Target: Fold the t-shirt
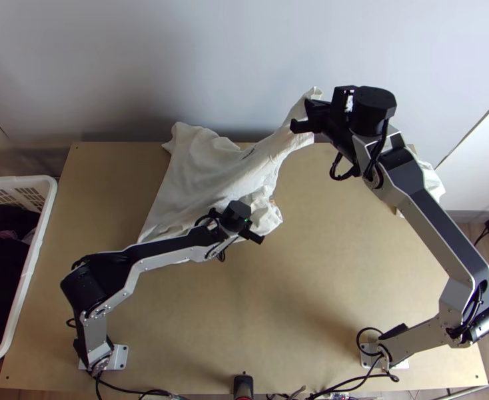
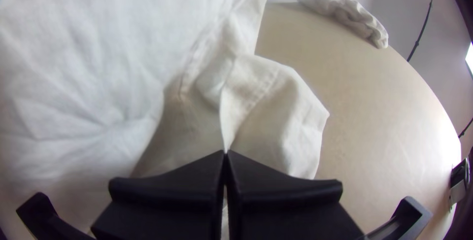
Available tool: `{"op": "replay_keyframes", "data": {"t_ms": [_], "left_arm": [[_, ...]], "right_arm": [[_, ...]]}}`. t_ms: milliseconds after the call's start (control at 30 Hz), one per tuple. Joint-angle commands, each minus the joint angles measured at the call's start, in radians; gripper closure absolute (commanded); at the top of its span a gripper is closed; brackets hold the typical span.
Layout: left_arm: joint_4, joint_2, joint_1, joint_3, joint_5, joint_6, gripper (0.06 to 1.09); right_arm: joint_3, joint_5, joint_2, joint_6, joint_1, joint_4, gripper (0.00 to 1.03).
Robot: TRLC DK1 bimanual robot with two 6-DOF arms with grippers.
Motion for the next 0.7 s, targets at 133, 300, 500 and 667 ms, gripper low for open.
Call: {"op": "replay_keyframes", "data": {"t_ms": [133, 300, 500, 667], "left_arm": [[-0.026, -0.034, 0.033, 0.021, 0.017, 0.028, 1.05], [-0.118, -0.18, 0.077, 0.067, 0.095, -0.055, 1.05], [-0.204, -0.467, 0.185, 0.117, 0.231, -0.181, 1.05], [-0.233, -0.68, 0.278, 0.122, 0.302, -0.244, 1.05]], "right_arm": [[-0.015, 0.0, 0.001, -0.008, -0.013, 0.002, 1.0], [-0.024, 0.0, 0.0, -0.013, -0.028, 0.002, 1.0], [-0.046, 0.0, 0.0, -0.008, -0.045, 0.008, 1.0], [-0.089, -0.029, -0.075, -0.009, -0.028, -0.019, 1.0]]}}
